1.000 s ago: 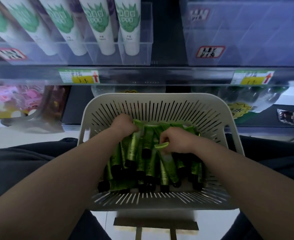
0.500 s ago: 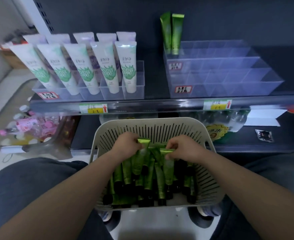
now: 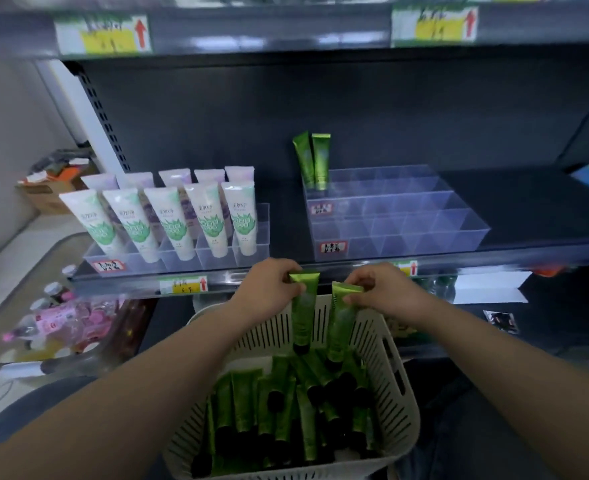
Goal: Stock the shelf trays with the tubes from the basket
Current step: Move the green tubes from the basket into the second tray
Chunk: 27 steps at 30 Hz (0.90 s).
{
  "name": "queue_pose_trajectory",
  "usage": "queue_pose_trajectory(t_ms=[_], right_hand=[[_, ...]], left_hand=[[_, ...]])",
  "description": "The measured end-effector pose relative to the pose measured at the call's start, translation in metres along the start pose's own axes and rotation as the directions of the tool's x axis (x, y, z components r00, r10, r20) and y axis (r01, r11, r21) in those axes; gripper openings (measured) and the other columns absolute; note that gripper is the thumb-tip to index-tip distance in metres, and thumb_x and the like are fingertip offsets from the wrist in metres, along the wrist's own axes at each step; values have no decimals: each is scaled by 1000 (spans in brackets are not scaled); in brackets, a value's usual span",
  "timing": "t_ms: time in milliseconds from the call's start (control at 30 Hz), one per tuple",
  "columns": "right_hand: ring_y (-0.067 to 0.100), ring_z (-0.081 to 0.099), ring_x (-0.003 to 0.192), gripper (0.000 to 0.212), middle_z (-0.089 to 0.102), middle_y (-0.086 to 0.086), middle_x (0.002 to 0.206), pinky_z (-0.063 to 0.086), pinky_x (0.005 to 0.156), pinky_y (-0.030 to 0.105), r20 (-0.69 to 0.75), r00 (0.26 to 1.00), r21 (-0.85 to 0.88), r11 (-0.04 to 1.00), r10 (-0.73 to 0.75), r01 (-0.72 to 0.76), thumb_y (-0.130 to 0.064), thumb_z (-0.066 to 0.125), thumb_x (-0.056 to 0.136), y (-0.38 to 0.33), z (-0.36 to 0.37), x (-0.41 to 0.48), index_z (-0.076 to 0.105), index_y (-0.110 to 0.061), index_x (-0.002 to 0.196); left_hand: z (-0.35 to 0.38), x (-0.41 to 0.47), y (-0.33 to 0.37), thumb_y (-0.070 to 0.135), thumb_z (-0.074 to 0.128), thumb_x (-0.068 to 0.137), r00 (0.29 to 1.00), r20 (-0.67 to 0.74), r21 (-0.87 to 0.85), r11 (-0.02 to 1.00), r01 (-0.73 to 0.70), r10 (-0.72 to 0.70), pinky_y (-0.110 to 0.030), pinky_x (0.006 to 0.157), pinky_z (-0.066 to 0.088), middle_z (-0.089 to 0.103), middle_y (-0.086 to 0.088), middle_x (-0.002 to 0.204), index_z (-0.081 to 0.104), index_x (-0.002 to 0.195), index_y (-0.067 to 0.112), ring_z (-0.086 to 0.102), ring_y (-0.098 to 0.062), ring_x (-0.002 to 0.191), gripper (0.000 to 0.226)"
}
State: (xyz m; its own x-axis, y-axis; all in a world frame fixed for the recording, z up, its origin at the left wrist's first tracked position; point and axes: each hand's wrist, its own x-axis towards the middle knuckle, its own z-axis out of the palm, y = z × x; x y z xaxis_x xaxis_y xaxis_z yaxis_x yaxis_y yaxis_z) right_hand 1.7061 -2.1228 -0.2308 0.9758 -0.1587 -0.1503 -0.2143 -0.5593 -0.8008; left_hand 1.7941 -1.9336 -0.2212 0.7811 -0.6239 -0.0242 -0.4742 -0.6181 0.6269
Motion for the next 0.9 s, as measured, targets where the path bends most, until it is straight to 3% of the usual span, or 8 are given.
queue_pose_trajectory(t_ms=[133,267,400,467,567,667,800,900], right_hand=[[3,62,61,11,68,-3,74,48,55,18,-35,999,45,999,-28,29,-5,67,84,-16,-32,1,69,-16,86],[18,63,77,10,69,9,85,53,72,27,-93,994,73,995,-61,68,-1,65,85,-28,-60,12,69,-11,86],[17,55,78,8,63,10,85,44,67,20,-173,980,64,992,-93,106,-1,64,86,-41,-88,27,68,-2,93],[16,54,78,10,61,10,85,43,67,20,-208,971,49,990,-121,134,-1,63,86,-47,-101,37,67,0,95],[16,55,77,7,62,9,83,46,74,32,-232,958,12,984,-168,175,-3,63,87,-54,-120,54,67,-5,92],[17,55,77,6,62,8,82,45,73,30,-241,952,-19,981,-191,192,-7,63,88,-60,-137,71,66,-7,93],[23,60,83,8,65,11,89,49,90,43,-275,937,-46,976,-215,211,-9,63,88,-63,-155,99,64,-17,85],[26,61,87,13,65,9,88,48,90,41,-284,927,-81,969,-246,232,-9,61,89,-63,-165,121,62,-20,82]], left_hand=[[-14,12,28,17,62,88,996,-35,-10,996,-88,87,-20,63,44,63,3,82,65,97,16,60,-13,75,10],[-29,30,53,19,61,89,991,-60,-8,993,-121,120,-15,55,37,60,7,78,62,95,19,54,-7,69,6],[-46,54,76,18,58,90,986,-98,11,991,-135,135,-14,52,33,54,12,71,56,92,23,53,-10,69,6],[-54,68,84,18,56,90,984,-123,21,991,-129,131,-14,50,32,52,10,69,57,98,20,51,-7,64,8],[-63,90,97,18,54,91,982,-135,28,991,-128,130,-19,51,34,50,7,69,56,114,12,48,-6,60,24],[-70,114,107,17,51,93,983,-125,48,991,-128,133,-25,57,37,52,2,73,49,128,11,51,-13,65,35],[-74,149,112,14,50,93,981,-127,81,987,-139,148,-24,64,33,55,-1,81,53,104,15,53,-21,79,12],[-76,175,116,13,49,93,978,-142,129,983,-132,150,-24,63,31,55,-5,86,55,103,11,54,-24,84,12]])
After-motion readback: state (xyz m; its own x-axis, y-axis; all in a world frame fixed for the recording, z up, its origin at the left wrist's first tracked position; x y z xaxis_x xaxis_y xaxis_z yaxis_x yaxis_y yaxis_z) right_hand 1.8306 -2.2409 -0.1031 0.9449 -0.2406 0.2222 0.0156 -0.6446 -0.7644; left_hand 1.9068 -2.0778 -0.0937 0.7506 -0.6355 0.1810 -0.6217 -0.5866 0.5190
